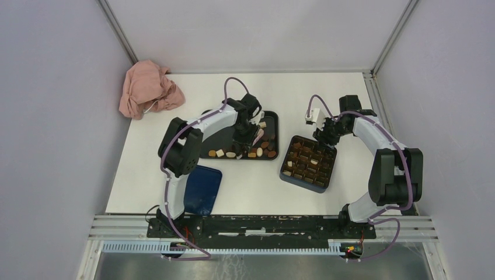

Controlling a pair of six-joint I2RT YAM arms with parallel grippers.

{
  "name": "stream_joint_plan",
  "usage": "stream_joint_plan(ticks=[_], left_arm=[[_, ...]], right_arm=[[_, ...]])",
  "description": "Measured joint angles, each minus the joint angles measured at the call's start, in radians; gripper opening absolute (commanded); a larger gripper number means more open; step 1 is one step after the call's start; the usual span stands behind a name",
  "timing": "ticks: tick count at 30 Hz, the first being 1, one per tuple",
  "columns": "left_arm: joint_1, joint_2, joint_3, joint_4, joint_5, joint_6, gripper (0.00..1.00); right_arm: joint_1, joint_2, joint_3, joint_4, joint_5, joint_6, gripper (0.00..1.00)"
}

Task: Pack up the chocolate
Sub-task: Pick up the fake chocolate from the plate.

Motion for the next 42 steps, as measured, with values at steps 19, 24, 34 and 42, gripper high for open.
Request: stream_joint_plan(ticks=[19, 24, 34, 42], left_arm=[[-0.001, 0.043, 0.079, -0.118, -0.036, 0.000, 0.08], [0.010, 0.027, 0.069, -0.104, -0.045, 0.000, 0.06], [0.040, -0.196, -0.122, -0.008, -0.029, 0.000, 0.05], [0.040, -0.261, -0.204, 0.040, -0.007, 0.000, 0.04]], right_arm=[[0.000, -0.010, 0.000, -0.004, -0.008, -0.004, 0.56], [0.000, -0.018, 0.000, -0.006, -0.016, -0.008, 0.58], [0.000, -0.019, 0.000, -0.011, -0.050, -0.011, 0.61], [0.000, -0.019, -0.008, 0.024, -0.044, -0.006, 0.58]])
